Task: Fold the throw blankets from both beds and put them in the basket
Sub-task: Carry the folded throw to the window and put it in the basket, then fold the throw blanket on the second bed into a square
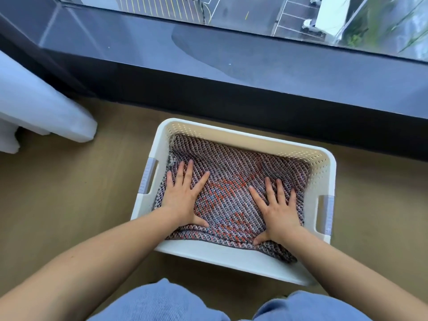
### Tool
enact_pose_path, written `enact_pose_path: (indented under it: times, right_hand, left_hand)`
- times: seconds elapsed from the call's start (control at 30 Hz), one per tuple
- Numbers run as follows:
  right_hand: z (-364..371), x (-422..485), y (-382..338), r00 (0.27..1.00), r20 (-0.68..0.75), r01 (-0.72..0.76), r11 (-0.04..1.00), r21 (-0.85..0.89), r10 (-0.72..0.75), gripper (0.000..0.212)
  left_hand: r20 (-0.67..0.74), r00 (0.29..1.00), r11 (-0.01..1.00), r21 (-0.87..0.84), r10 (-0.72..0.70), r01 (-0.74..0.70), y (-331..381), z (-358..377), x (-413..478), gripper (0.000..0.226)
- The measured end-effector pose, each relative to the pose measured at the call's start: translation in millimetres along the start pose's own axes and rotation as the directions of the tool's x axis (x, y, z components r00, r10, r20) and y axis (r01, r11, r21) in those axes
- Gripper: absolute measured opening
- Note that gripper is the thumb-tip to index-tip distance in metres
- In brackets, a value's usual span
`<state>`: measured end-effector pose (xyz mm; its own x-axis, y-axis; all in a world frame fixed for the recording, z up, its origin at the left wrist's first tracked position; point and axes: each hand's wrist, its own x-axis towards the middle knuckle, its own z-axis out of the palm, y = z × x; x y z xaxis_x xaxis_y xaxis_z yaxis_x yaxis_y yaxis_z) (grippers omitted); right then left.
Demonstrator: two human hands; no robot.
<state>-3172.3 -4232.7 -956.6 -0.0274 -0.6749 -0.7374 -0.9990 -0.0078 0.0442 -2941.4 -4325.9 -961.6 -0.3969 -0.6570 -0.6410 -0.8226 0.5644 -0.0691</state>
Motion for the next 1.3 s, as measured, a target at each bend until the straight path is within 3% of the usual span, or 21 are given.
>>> enact_pose_path:
  times: [0.33, 0.6, 0.77, 0.97, 1.13, 1.3]
  right_hand:
    - [-16.3, -15.3, -1.4, 0.999, -0.03, 0.03, 0.999, -0.042, -0.031, 0.138]
    - [-109.6, -93.2, 3.2, 0.976, -0.206, 0.101, 0.985, 0.142, -0.07, 0.095]
    - [-183.4, -203.3, 3.6, 0.957, -0.287, 0.102, 0.969, 0.226, -0.034, 0.069]
    - [-265.2, -370.3, 6.8, 0.923, -0.346, -0.074, 0.96, 0.269, 0.168, 0.027]
    - [-307.5, -531.5, 16.7, 0.827, -0.361, -0.279, 0.873, 0.401, 0.43, 0.023]
    - [-302.1, -686.5, 7.7, 0.678, -0.311, -0.464, 0.716, 0.521, 0.665, 0.028]
  left_hand:
    - [0.065, 0.998, 1.0, 0.004, 0.005, -0.005, 2.7, -24.6, -11.3, 0.135]
    - [0.003, 1.0, 0.974, -0.226, -0.013, 0.014, 9.9, -130.5, -73.9, 0.099]
    - [-0.007, 0.998, 0.971, -0.233, 0.056, -0.056, 24.9, -229.3, -151.0, 0.087]
    - [-0.064, 0.952, 0.943, -0.13, 0.299, -0.305, 74.2, -361.1, -265.3, 0.083]
    - [-0.161, 0.836, 0.843, -0.036, 0.525, -0.537, 125.2, -455.5, -377.4, 0.081]
    - [-0.142, 0.7, 0.713, 0.086, 0.7, -0.696, 195.9, -508.6, -496.3, 0.076]
